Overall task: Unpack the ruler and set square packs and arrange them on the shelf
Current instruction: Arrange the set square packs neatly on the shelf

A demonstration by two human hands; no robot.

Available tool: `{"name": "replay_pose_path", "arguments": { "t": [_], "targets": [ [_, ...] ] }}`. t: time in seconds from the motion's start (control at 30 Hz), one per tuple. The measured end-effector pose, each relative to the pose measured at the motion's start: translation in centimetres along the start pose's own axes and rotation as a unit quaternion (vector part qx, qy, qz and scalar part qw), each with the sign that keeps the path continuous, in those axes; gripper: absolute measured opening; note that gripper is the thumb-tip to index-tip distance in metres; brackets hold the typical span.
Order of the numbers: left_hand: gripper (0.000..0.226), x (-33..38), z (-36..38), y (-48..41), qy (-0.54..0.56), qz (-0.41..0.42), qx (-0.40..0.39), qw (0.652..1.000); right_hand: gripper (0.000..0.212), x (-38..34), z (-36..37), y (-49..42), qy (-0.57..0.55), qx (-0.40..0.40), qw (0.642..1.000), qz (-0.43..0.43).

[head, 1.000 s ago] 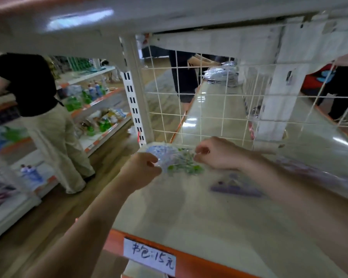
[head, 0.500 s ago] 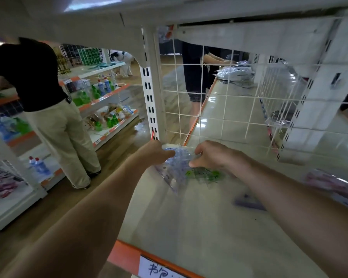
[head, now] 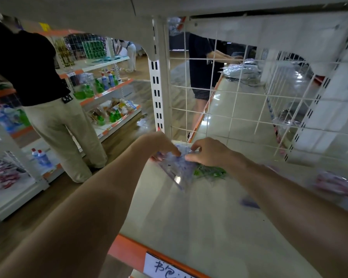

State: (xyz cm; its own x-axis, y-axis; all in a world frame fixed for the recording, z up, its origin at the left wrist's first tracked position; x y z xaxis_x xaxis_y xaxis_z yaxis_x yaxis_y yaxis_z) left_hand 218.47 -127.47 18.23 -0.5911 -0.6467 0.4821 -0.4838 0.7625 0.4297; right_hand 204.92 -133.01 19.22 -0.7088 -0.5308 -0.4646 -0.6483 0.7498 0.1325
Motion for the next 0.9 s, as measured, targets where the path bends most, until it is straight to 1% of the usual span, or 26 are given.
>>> {"name": "replay_pose_path", "arguments": {
  "t": [0.07, 0.17, 0.23, 0.33, 0.43, 0.53, 0.63, 0.73, 0.8, 0.83, 0.9],
  "targets": [
    [0.039, -0.9, 0.1, -0.3, 0.027, -0.014, -0.003, 1.000, 0.062, 0.2, 0.0, 0.0, 0.003, -0.016, 1.000, -0.002],
    [0.033, -2.6, -0.4, -0.5, 0.072, -0.038, 0.001, 0.997, 0.077, 1.5, -0.3, 0.1, 0.057, -0.042, 0.997, 0.023],
    [0.031, -3.8, -0.7, -0.5, 0.098, -0.064, 0.001, 0.993, 0.086, 2.2, -0.1, 0.2, 0.069, -0.071, 0.994, 0.035],
    [0.028, -5.0, -1.1, -0.2, 0.094, -0.098, 0.009, 0.991, 0.095, 2.2, 0.2, 0.3, 0.104, -0.117, 0.987, 0.026],
    [0.027, -4.9, -1.6, 0.0, 0.070, -0.078, 0.031, 0.994, 0.104, 2.3, -0.5, 0.2, 0.161, -0.137, 0.977, 0.033],
    [0.029, -3.6, -1.8, 0.1, 0.010, -0.014, 0.053, 0.998, 0.106, 2.7, -0.5, -0.1, 0.193, -0.137, 0.970, 0.054],
    [0.042, -2.1, -1.1, 0.3, -0.032, 0.035, 0.058, 0.997, 0.103, 2.6, -0.4, 0.0, 0.199, -0.132, 0.968, 0.080],
    [0.057, -1.1, -0.5, 0.2, -0.047, 0.056, 0.062, 0.995, 0.072, 2.6, -0.6, 0.2, 0.188, -0.131, 0.969, 0.096],
    [0.061, -0.9, -0.5, 0.1, -0.062, 0.059, 0.071, 0.994, 0.066, 2.5, -0.5, 0.3, 0.163, -0.131, 0.973, 0.095],
    [0.063, -0.8, -0.6, 0.0, -0.070, 0.062, 0.079, 0.992, 0.069, 2.5, -0.5, 0.4, 0.139, -0.130, 0.977, 0.093],
    [0.068, -0.7, -0.7, -0.1, -0.079, 0.064, 0.094, 0.990, 0.087, 2.6, -0.7, 0.7, 0.068, -0.113, 0.987, 0.089]
  ]
}}
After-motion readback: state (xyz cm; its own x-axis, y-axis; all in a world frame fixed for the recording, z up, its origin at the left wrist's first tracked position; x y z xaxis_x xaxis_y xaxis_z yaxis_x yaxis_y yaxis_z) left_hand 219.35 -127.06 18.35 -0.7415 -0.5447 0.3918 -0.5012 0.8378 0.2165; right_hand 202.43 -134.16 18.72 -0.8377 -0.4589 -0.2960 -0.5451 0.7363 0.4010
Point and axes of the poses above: each hand's wrist, its own y-axis away from the middle knuckle, its own z-axis out of the palm, x = y × z, the point moved 10 cm from there along -y, towards the middle knuckle, and after that the axes turned 3 degrees about -y, right-handed, at the moved point
